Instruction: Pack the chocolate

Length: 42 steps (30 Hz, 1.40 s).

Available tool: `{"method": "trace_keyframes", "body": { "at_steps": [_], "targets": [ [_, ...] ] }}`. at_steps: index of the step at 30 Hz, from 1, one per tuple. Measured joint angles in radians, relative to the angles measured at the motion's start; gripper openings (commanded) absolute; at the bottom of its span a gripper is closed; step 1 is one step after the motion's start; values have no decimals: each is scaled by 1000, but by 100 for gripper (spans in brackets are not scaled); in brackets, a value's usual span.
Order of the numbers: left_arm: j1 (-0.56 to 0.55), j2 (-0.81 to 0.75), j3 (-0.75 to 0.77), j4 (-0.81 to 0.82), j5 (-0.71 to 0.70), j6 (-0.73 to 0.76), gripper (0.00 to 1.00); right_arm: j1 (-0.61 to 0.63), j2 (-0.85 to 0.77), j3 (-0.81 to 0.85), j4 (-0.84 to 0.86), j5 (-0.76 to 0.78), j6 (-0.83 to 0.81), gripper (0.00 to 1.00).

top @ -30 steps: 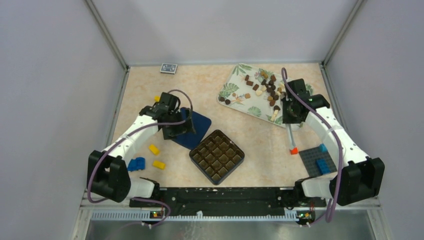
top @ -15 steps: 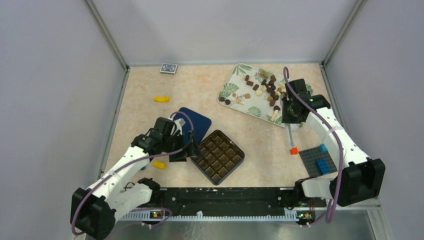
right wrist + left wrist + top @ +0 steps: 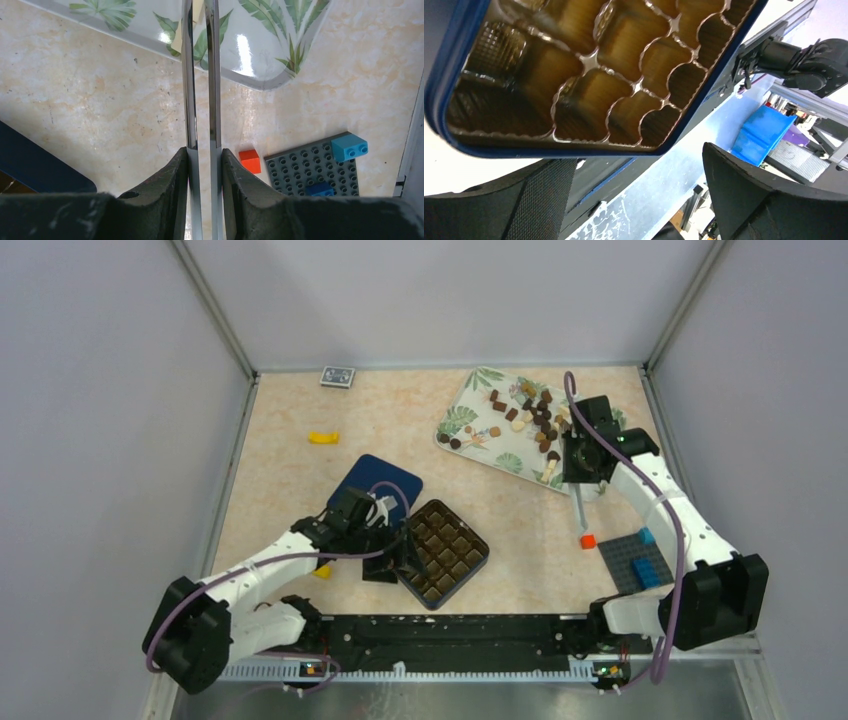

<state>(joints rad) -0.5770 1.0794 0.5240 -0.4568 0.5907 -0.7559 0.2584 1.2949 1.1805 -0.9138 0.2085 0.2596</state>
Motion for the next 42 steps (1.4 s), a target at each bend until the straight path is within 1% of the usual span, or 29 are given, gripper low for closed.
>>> {"method": "trace_keyframes", "body": {
  "at_steps": [7,11,14,17,20,23,27,30,33,37,42],
  "targets": [
    [-6,43,-2,151,13,-50,99,-23,1,-3,8,2,-17,30],
    [-20,105,-5,272,27,-75,99,-43,1,-9,10,-6,-21,30],
    [-35,154,-2,328,26,-84,99,-52,1,-23,11,-18,-21,31],
    [-58,222,34,367,26,-89,99,-57,1,-42,10,-37,-21,32],
    [-83,285,110,389,25,-85,99,-58,5,-55,7,-57,-21,33],
    [-116,322,212,375,22,-63,99,-58,14,-55,5,-77,-21,36],
    [-135,319,307,319,21,-19,99,-59,15,-55,5,-95,-21,38],
    [-135,294,328,242,6,16,99,-59,15,-58,5,-95,-21,39],
    [-134,241,333,131,-34,55,99,-59,15,-68,6,-93,-20,39],
    [-124,180,420,-33,-148,92,99,-59,15,-82,6,-93,-19,38],
    [-89,93,505,-95,-335,104,99,-59,16,-87,6,-103,-19,38]
  ]
}}
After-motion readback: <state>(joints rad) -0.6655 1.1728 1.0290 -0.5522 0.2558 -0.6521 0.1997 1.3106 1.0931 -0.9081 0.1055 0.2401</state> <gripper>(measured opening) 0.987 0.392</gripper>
